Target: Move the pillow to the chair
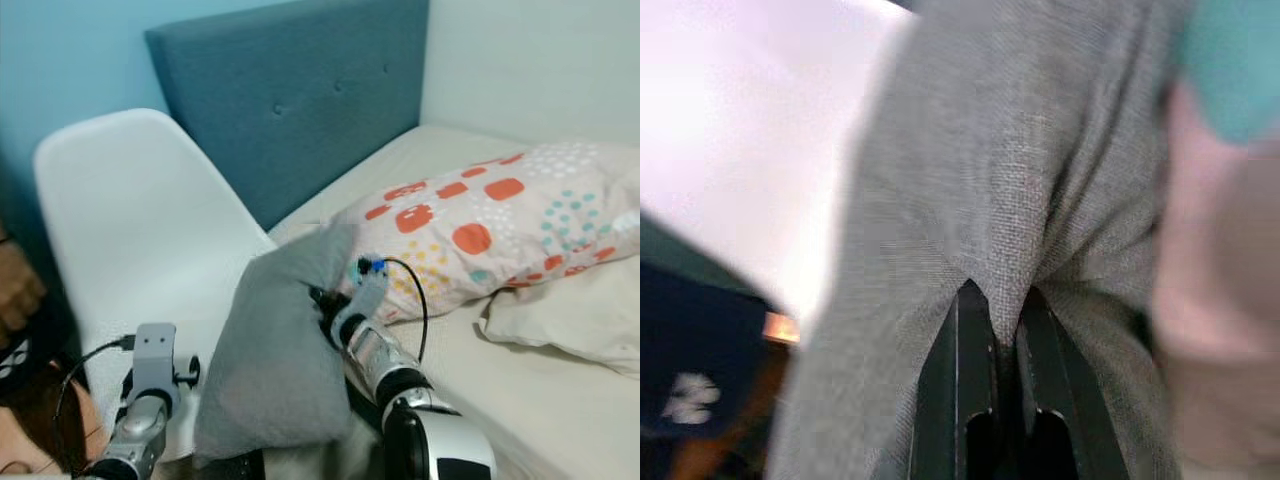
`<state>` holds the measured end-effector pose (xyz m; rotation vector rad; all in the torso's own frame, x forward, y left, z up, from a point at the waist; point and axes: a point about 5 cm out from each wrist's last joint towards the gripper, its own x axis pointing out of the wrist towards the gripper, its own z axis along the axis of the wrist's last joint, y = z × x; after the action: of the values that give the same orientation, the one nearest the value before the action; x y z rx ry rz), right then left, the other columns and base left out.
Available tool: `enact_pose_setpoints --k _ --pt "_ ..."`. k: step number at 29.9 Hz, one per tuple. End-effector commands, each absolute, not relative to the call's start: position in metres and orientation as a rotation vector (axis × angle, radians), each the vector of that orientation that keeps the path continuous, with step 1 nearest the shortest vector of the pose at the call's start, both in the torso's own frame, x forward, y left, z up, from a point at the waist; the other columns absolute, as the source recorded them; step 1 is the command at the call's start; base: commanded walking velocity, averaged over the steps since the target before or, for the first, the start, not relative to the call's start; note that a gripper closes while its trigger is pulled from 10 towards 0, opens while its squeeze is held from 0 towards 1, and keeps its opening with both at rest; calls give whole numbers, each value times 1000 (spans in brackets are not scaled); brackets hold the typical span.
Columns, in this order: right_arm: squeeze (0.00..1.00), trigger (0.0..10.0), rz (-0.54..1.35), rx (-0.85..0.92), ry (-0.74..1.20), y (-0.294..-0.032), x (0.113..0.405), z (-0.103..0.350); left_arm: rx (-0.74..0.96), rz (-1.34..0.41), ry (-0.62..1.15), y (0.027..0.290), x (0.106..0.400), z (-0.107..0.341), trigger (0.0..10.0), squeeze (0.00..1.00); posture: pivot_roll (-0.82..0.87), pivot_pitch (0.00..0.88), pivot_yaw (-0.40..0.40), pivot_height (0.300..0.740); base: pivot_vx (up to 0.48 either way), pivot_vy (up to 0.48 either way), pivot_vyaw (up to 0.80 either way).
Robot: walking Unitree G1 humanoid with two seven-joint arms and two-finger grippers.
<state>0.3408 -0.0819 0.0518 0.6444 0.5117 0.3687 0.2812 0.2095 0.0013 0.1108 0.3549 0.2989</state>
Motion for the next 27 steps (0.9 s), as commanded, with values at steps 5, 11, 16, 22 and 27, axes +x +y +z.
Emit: enact_pose_setpoints --k 5,11,16,22,27 --pt "0 10000 308 500 742 -74 318 21 72 310 356 211 281 2 10000 0 129 0 34 508 0 0 0" --pt "0 10000 402 451 801 -62 309 16 -474 198 393 185 295 2 10000 0 127 0 36 483 0 0 0" --pt "0 10000 399 496 749 -60 316 24 -522 110 332 183 307 16 10000 0 124 0 42 463 0 0 0" --pt "0 10000 500 591 622 -46 329 47 -604 34 341 179 308 16 10000 0 121 0 51 443 0 0 0" --pt "0 10000 586 616 524 -36 338 67 -737 -104 377 162 304 12 10000 0 117 0 51 423 0 0 0"
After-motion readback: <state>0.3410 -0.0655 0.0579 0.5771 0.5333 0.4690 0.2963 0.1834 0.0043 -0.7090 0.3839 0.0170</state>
